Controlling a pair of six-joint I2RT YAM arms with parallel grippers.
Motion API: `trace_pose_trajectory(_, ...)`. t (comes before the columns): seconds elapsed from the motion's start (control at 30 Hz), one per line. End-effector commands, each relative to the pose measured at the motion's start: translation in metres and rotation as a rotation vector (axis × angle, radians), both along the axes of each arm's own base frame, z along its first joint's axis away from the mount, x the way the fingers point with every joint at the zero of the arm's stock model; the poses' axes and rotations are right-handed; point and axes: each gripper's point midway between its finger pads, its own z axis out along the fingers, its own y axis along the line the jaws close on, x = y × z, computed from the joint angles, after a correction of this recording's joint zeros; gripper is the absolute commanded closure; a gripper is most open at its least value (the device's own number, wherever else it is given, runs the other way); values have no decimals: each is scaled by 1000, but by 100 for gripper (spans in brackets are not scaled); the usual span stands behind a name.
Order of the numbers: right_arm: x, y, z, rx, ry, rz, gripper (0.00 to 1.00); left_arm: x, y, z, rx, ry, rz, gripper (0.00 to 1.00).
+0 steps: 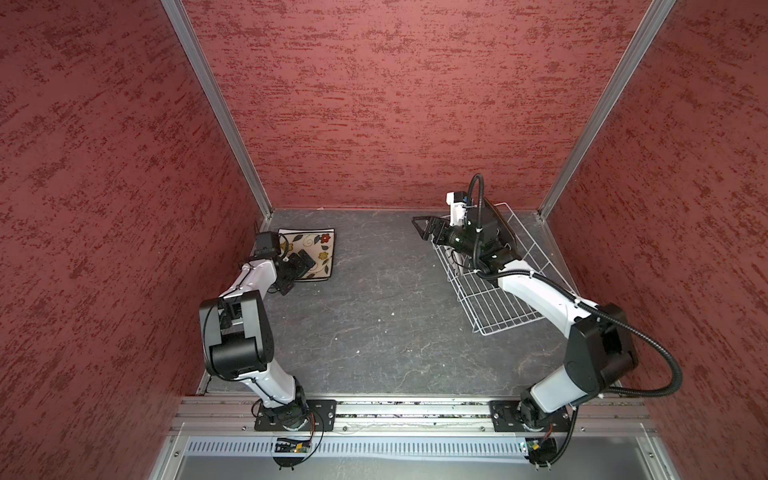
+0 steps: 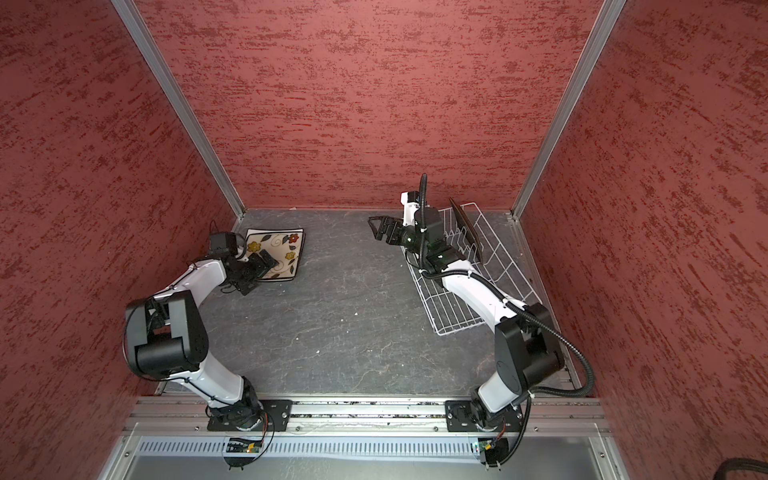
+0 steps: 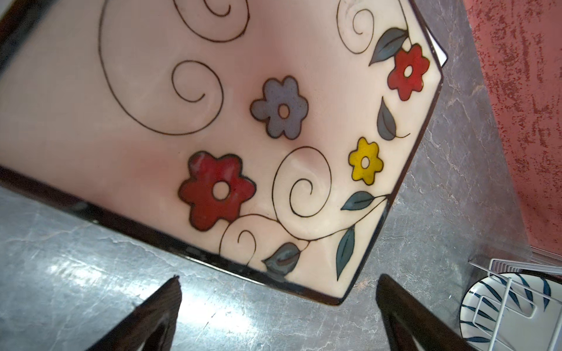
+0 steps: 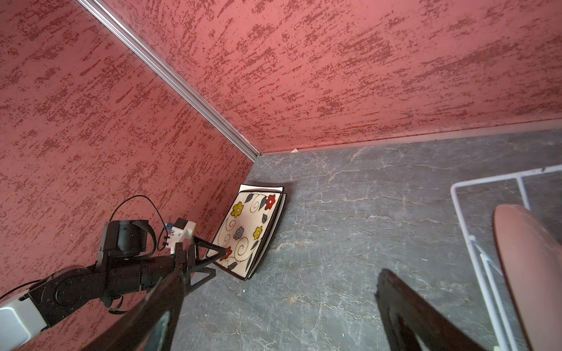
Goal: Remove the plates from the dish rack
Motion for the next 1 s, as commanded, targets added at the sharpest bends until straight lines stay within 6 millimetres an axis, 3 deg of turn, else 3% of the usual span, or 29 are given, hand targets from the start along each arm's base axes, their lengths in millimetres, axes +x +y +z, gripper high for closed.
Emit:
trace_pose_trajectory(0.0, 3, 2, 23, 36, -55, 12, 1, 9, 0, 0, -16, -27, -20, 1)
trace_pose_trajectory(0.27, 4, 2, 22, 34, -52, 6, 1, 23, -2, -1, -41, -31, -29, 0)
trace_pose_trajectory(0.53, 5, 1, 24, 38, -58, -1, 1, 35, 0, 10, -24, -55, -21, 0)
trace_pose_trajectory(0.97, 3, 1, 26, 38, -61, 3, 1, 39, 2, 10, -42, -57, -4, 1)
